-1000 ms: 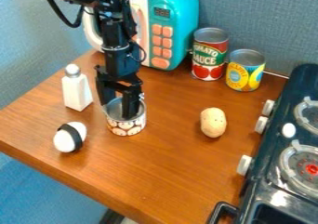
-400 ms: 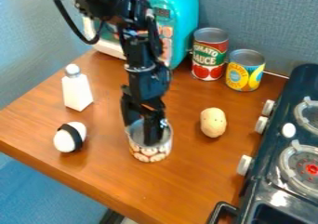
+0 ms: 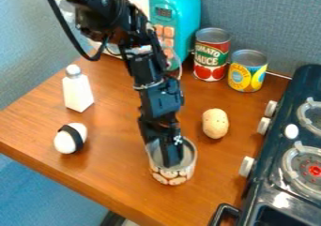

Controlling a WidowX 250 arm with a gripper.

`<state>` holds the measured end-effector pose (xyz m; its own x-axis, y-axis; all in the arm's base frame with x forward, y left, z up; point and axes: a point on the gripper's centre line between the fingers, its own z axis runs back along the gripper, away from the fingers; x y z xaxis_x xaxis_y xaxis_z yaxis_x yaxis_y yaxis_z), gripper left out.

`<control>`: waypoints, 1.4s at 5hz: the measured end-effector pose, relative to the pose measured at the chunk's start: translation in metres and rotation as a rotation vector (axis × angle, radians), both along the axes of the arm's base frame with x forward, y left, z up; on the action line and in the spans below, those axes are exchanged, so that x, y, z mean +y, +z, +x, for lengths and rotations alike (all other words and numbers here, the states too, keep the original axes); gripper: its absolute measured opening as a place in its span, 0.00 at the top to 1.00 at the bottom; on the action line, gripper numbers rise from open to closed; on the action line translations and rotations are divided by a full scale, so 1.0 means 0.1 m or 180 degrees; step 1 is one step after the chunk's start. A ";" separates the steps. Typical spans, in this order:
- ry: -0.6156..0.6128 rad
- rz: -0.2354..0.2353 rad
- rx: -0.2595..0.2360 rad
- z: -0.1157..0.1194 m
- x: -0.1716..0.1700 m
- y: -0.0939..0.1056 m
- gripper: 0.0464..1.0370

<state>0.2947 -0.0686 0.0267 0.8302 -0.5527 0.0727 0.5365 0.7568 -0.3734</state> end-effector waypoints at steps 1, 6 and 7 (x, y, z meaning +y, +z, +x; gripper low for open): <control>0.0166 0.0204 -0.0092 -0.04 0.15 0.19 0.04; 0.1452 0.0861 -0.0295 0.28 1.25 0.78 0.04; 0.1550 0.0900 -0.0253 0.32 1.36 0.70 0.04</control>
